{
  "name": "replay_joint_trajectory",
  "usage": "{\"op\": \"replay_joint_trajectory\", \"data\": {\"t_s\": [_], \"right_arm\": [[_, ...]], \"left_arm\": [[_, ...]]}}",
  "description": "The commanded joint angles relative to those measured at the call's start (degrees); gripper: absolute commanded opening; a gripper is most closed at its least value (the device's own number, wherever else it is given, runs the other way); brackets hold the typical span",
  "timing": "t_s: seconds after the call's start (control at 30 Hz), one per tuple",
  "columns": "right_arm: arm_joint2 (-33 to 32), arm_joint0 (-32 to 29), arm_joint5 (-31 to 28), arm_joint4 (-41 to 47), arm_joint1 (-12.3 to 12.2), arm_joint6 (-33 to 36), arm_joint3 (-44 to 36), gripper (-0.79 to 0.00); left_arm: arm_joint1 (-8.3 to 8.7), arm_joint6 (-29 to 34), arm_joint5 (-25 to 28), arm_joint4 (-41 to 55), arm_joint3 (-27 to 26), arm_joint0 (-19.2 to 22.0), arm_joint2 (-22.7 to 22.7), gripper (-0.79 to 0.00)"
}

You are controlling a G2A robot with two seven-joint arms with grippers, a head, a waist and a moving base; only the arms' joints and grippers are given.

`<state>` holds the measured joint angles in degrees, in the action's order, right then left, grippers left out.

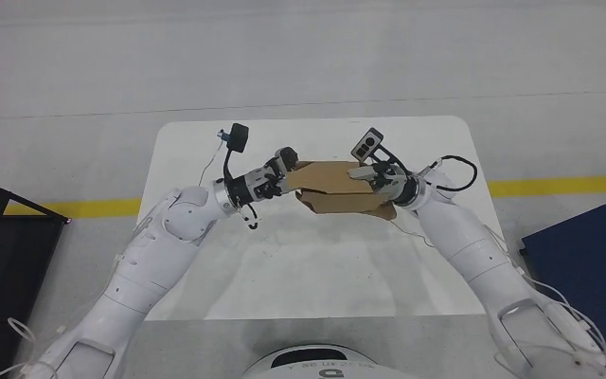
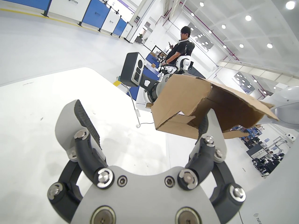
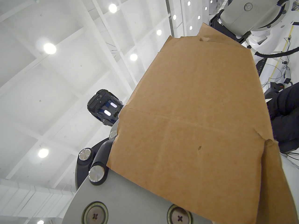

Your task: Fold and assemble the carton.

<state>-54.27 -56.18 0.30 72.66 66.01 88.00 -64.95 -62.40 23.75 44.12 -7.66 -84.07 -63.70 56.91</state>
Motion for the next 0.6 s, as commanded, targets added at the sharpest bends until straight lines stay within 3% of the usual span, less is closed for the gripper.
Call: {"op": "replay_joint_trajectory", "data": {"t_s": [0.0, 0.57], "right_arm": [[0.11, 0.07, 0.14, -0.03, 0.01, 0.00, 0.14, -0.785], [0.21, 0.32, 0.27, 0.50, 0.05, 0.00, 0.91, -0.785]], "left_arm": [[-0.12, -0.29, -0.30, -1.11, -0.32, -0.02, -0.18, 0.000], [-1.10, -1.89, -3.13, -7.55, -3.12, -0.09, -1.61, 0.000]]}}
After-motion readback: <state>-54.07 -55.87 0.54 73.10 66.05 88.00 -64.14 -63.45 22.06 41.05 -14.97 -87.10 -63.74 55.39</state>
